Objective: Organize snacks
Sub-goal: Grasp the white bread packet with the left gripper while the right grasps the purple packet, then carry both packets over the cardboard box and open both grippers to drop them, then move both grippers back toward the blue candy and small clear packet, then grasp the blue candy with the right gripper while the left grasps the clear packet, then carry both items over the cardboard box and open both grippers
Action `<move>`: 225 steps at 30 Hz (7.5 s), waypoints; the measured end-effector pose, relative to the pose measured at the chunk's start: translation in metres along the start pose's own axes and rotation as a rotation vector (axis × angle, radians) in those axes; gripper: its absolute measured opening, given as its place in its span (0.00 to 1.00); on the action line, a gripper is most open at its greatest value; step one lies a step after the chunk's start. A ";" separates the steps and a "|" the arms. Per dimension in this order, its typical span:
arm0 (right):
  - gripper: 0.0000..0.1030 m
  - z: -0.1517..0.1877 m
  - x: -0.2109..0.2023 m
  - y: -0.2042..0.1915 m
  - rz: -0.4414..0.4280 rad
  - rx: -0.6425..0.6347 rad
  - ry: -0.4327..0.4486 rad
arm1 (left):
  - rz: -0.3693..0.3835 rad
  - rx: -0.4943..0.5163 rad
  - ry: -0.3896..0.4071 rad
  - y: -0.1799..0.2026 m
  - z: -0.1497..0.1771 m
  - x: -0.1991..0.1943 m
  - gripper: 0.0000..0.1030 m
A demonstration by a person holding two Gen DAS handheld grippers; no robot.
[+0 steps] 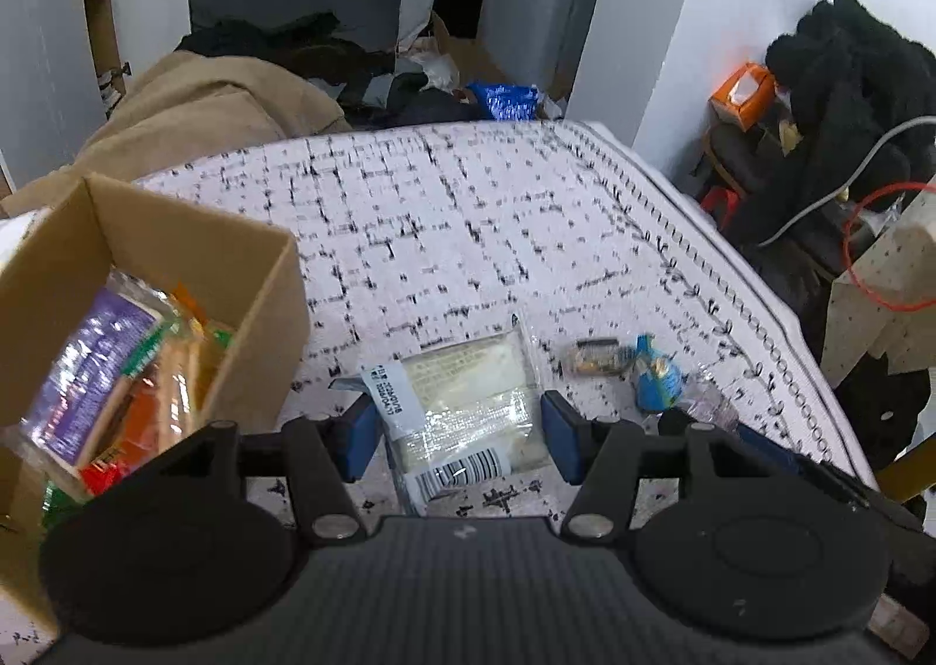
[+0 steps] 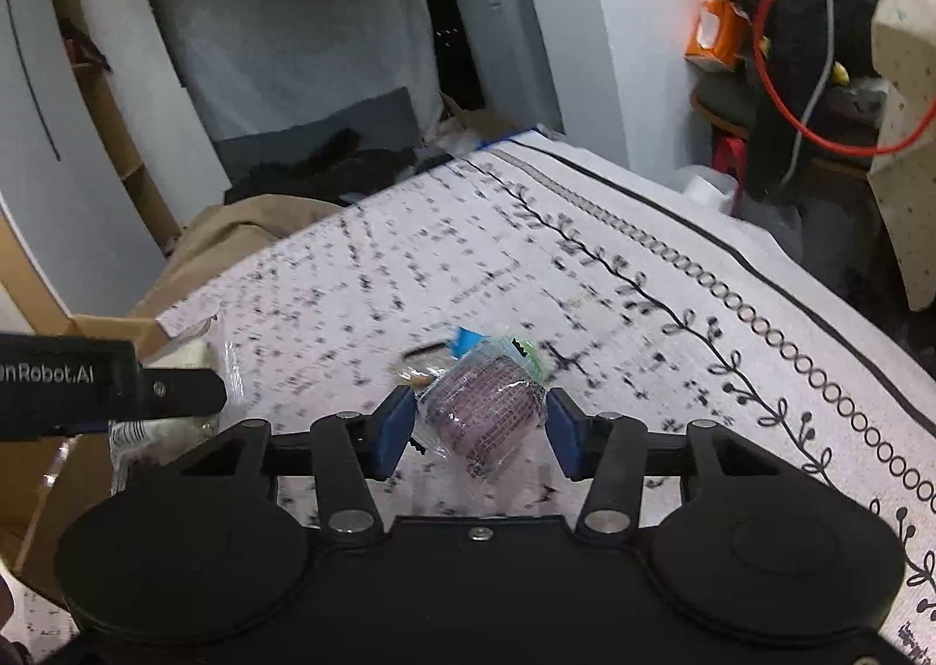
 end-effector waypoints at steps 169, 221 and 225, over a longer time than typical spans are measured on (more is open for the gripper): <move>0.31 0.009 0.043 0.043 0.060 0.154 -0.070 | 0.216 0.223 -0.153 0.056 -0.028 0.112 0.81; 0.28 -0.046 -0.009 -0.022 -0.045 0.053 0.088 | 0.075 0.128 0.034 -0.012 -0.061 -0.014 0.23; 0.28 -0.050 -0.015 -0.040 -0.071 0.024 0.102 | 0.041 0.086 0.066 -0.033 -0.071 -0.036 0.23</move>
Point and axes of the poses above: each gripper's, at about its wrist camera, not at the fingertips, and x roughly the way its jaws point, y to its right, z to its underside, the point moved 7 cm from there along x, roughly the way its jaws point, and after that the axes turned 2 degrees about -x, right-handed, at the moved point
